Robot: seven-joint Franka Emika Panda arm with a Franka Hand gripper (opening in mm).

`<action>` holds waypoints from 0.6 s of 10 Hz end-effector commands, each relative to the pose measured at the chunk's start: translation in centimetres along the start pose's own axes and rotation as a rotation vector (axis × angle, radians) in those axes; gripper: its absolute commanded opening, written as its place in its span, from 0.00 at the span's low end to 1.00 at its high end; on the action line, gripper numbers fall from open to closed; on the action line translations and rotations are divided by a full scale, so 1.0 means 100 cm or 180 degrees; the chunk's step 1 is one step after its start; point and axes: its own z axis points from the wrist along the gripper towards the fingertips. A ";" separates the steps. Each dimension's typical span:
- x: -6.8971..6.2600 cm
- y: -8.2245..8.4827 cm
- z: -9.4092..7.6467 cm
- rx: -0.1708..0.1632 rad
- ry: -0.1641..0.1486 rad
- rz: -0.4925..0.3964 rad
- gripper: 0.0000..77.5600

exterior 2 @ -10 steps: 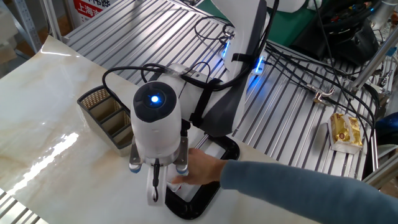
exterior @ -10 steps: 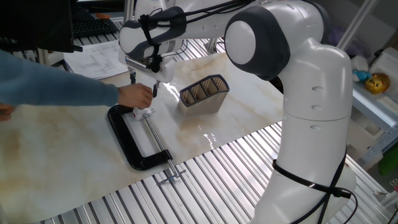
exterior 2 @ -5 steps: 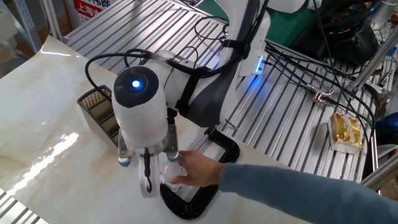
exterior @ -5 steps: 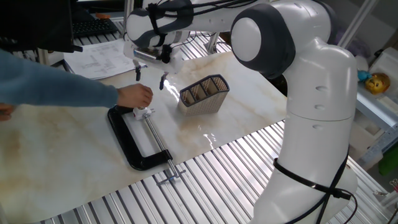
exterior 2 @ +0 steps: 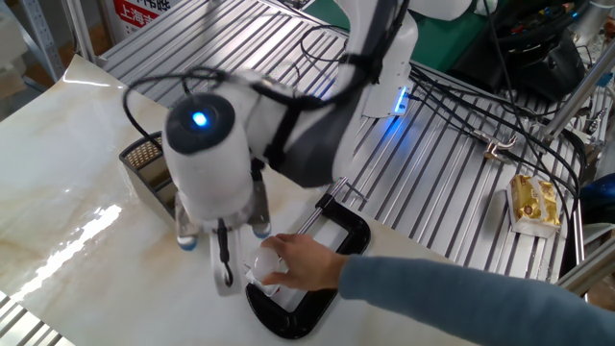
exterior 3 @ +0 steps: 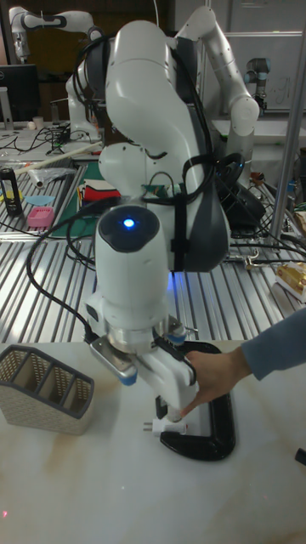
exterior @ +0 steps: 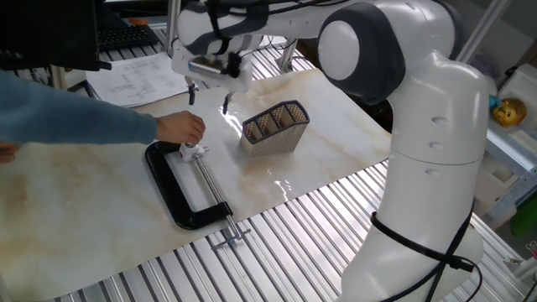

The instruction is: Install the light bulb by rotating it

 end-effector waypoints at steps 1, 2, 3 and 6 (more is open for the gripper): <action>-0.014 -0.030 -0.059 0.0090 0.0025 -0.1024 1.00; -0.010 -0.029 -0.061 0.0126 0.0004 -0.1077 1.00; -0.008 -0.030 -0.062 0.0170 -0.0038 -0.1175 1.00; -0.007 -0.038 -0.068 0.0159 -0.0061 -0.1326 1.00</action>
